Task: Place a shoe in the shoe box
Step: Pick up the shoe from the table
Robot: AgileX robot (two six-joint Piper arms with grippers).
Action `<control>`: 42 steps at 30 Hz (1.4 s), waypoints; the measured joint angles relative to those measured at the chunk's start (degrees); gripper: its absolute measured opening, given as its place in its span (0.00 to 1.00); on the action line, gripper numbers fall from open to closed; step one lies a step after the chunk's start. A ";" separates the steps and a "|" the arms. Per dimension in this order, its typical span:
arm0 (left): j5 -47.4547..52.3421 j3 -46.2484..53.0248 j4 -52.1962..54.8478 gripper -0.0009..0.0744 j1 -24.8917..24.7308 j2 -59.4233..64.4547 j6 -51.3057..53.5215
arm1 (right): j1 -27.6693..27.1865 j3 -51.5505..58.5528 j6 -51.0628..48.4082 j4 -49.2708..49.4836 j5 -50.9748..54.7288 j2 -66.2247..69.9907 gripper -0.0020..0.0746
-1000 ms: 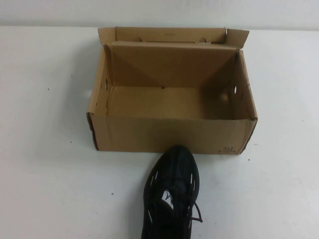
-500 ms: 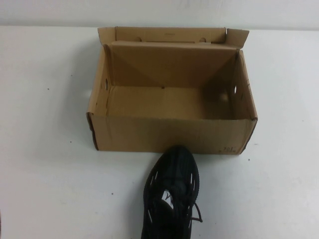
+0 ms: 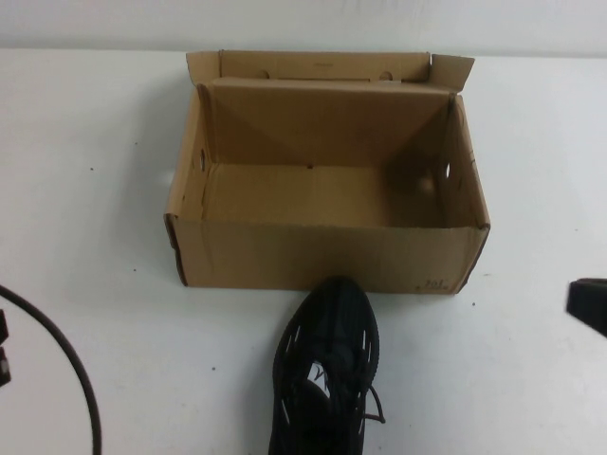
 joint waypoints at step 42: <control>3.57 0.00 -4.22 0.01 0.00 0.09 5.01 | 44.18 -26.92 14.36 -37.72 -3.10 52.43 0.61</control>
